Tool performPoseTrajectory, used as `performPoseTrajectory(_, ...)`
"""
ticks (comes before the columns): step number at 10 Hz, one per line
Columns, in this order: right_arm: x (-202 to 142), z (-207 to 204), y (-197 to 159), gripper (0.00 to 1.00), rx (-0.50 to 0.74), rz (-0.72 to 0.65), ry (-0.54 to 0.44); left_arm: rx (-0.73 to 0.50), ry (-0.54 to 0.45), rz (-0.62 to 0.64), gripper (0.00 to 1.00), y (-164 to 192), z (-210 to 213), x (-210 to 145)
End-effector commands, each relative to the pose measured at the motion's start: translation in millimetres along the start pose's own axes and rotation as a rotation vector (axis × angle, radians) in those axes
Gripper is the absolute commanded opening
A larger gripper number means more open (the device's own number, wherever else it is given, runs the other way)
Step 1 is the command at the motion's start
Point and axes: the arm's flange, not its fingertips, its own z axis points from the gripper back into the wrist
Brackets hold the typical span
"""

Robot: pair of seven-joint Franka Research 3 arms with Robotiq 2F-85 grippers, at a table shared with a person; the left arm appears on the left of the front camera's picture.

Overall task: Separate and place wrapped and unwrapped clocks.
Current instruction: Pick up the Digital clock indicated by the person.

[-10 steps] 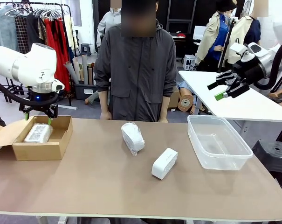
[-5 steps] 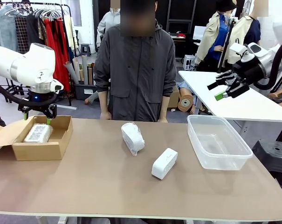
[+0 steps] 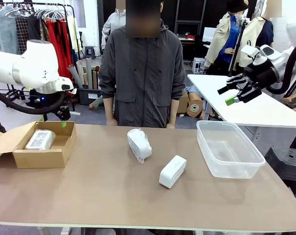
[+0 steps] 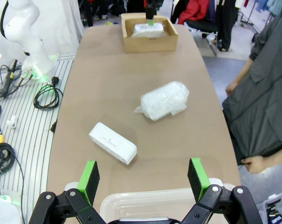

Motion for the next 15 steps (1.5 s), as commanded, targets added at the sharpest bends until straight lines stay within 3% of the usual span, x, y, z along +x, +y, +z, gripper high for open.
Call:
performPoseTrajectory(1,1.0,0.4,2.2,1.0,-0.003,0.002,-0.002,-0.066,-0.088,-0.153,1.0,-2.0,19.4,-22.2)
performPoseTrajectory(3,1.0,0.4,2.2,1.0,-0.003,0.002,-0.002,-0.113,-0.142,-0.267,1.0,-11.9,42.4,-24.8)
performPoseTrajectory(7,1.0,0.4,2.2,1.0,-0.003,0.002,-0.002,-0.287,-0.284,-0.662,1.0,-1.5,82.2,-24.0)
performPoseTrajectory(8,1.0,0.4,2.2,1.0,-0.003,0.002,-0.002,-0.324,-0.36,-0.793,1.0,1.5,91.5,-25.2)
performPoseTrajectory(10,1.0,0.4,2.2,1.0,-0.003,0.002,-0.002,-0.319,-0.455,-0.991,1.0,7.5,102.7,-29.1)
performPoseTrajectory(13,1.0,0.4,2.2,1.0,-0.003,0.002,-0.002,-0.386,-0.623,-1.138,1.0,15.7,114.3,-32.1)
performPoseTrajectory(15,1.0,0.4,2.2,1.0,-0.003,0.002,-0.002,-0.458,-0.657,-1.134,1.0,23.3,115.3,-29.3)
